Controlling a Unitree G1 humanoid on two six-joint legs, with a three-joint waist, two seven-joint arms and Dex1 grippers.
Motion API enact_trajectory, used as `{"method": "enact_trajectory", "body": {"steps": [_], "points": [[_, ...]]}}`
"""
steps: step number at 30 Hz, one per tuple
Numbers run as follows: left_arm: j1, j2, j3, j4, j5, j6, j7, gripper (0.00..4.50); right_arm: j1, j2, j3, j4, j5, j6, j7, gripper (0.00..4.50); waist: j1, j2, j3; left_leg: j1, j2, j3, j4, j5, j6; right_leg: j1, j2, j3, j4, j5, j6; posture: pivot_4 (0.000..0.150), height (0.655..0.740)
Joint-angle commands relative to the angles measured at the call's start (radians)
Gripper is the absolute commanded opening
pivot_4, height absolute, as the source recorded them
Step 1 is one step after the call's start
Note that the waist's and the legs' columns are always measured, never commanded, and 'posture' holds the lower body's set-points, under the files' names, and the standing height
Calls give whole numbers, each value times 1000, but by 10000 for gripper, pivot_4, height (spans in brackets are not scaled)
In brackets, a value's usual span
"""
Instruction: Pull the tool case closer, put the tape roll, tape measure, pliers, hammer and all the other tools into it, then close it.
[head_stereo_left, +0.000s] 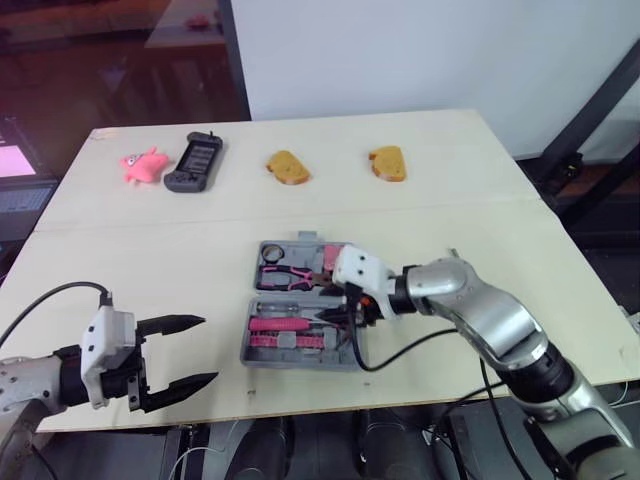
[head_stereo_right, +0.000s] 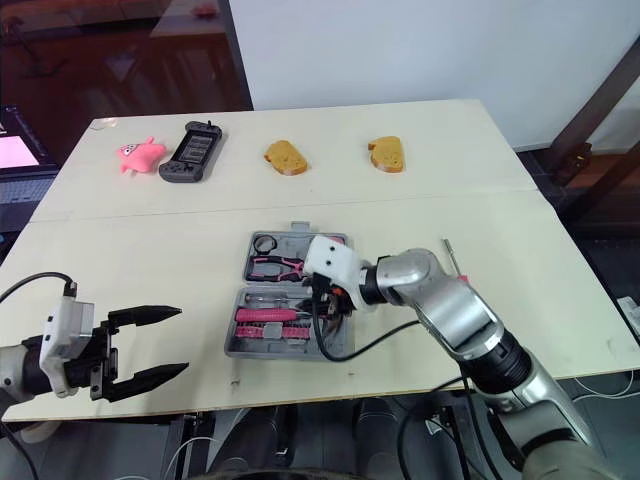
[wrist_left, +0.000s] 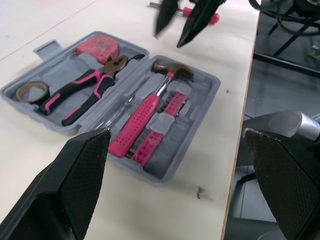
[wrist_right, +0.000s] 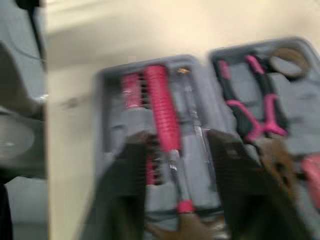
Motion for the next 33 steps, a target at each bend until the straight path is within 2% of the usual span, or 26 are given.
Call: {"method": "enact_trajectory", "body": {"steps": [1,11,28,33], "points": [[-5,8,7,-2,-2,-15,-10,45000,-5,35,33,64,-55,-124,-24,657,1,0,0,0,0,0,0,0,0,0,0,0,0,0,0,1500,7400],[32,-6,33,-31,-16,-6,0,45000,-77,164,124,287,-157,-176,-60,657,6,0,0,0,0,-1,0,0,0,1,0,0,-1,0,-1,1500,7400],[57,0,30,-48,-10,-8,15,45000,-53,236,125,351,-143,-122,-31,657,5,0,0,0,0,-1,0,0,0,0,1,0,0,-1,-2,1500,7400],[39,3,50,-61,-52,22,26,45000,-30,244,144,445,-165,-131,-41,657,4,0,0,1,0,-1,0,0,0,0,1,0,0,-1,-2,1500,7400]]}}
